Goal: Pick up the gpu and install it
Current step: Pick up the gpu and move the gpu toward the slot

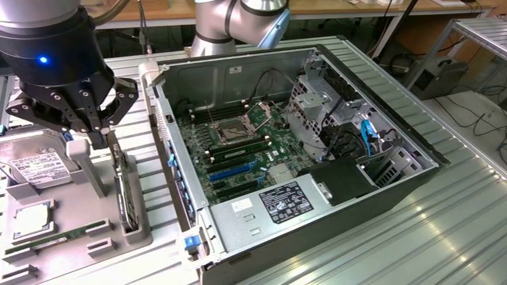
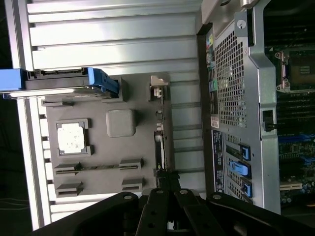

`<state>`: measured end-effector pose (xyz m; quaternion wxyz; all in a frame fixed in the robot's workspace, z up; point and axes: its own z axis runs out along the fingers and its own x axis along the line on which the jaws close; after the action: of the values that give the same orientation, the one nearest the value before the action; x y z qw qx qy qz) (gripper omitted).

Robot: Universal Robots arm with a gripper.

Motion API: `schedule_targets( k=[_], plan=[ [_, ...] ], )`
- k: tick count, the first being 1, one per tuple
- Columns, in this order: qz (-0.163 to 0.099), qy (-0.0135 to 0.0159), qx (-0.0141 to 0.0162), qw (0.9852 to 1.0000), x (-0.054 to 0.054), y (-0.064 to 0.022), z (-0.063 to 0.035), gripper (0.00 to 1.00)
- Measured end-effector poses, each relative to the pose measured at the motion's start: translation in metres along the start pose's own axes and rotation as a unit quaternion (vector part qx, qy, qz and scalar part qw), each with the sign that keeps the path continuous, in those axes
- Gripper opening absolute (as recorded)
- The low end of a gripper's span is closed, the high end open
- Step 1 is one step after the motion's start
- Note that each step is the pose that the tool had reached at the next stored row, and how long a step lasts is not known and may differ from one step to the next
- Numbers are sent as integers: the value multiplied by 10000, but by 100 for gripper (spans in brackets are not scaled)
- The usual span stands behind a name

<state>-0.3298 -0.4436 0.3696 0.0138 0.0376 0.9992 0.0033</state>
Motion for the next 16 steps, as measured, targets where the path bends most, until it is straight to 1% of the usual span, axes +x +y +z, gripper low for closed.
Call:
schedule_targets(
  k=[3, 4, 5, 7, 8, 9, 16],
  plan=[
    [0, 0, 4, 10000, 33, -2, 60, 11],
    [-1, 0, 5, 10000, 40, -4, 90, 17],
    [-1, 0, 5, 10000, 40, -4, 106, 17],
    [-1, 0, 5, 10000, 42, -4, 143, 30],
    [0, 0, 5, 10000, 43, -5, 161, 30],
    [1, 0, 5, 10000, 44, -7, 179, 36],
    [8, 0, 5, 10000, 35, -52, 308, 36]
  ],
)
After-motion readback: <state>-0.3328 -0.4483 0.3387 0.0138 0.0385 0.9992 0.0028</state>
